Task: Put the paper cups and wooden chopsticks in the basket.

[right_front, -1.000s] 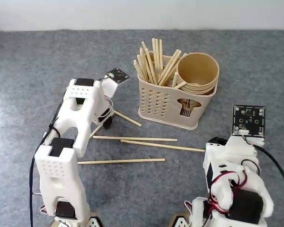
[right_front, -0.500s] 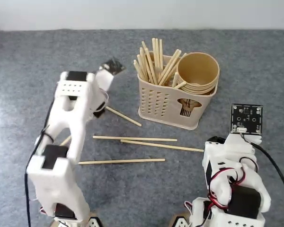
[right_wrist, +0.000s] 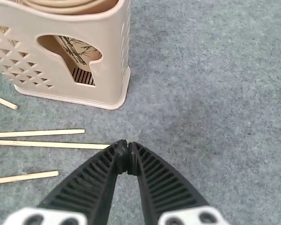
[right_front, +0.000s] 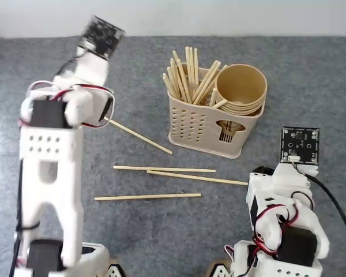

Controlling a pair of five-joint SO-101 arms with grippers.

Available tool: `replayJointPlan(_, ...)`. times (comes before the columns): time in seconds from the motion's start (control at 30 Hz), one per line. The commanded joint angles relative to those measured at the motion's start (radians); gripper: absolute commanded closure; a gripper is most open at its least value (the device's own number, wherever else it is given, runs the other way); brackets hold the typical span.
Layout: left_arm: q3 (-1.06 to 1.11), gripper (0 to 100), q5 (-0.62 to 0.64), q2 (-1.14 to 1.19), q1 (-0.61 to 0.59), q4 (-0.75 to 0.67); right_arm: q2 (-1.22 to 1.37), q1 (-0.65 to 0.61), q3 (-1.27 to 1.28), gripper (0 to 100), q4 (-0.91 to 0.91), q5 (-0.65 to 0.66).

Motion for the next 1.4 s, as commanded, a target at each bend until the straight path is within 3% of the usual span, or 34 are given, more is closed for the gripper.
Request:
replayJointPlan(0.0, -0.058, 99, 0.098, -0.121, 0.048, -0.101, 0.005, 0.005, -0.005, 98.5, -0.015, -0.008)
replayJointPlan(0.17, -0.058, 98, 0.290, -0.172, 0.163, -0.241, 0.005, 0.005, -0.003, 98.5, -0.015, -0.008)
replayJointPlan(0.4, -0.054, 98, 0.417, -0.173, 0.290, -0.591, -0.002, 0.004, 0.055, 98.5, -0.056, -0.008)
replayJointPlan(0.67, -0.050, 98, 0.430, -0.170, 0.408, -0.807, -0.002, 0.004, 0.057, 98.5, -0.061, -0.009)
replayJointPlan(0.9, 0.091, 98, 0.430, -0.068, 0.419, -0.953, -0.004, 0.004, 0.060, 98.5, -0.061, -0.009)
replayJointPlan(1.13, 0.206, 98, 0.430, -0.005, 0.414, -0.971, -0.004, 0.002, 0.060, 98.5, -0.061, -0.009)
replayJointPlan(1.27, 0.266, 90, 0.430, -0.008, 0.414, -0.957, -0.002, 0.002, 0.060, 98.5, -0.061, -0.009)
replayJointPlan(1.37, 0.228, 86, 0.428, -0.008, 0.414, -0.852, -0.001, 0.002, 0.060, 98.5, -0.061, -0.009)
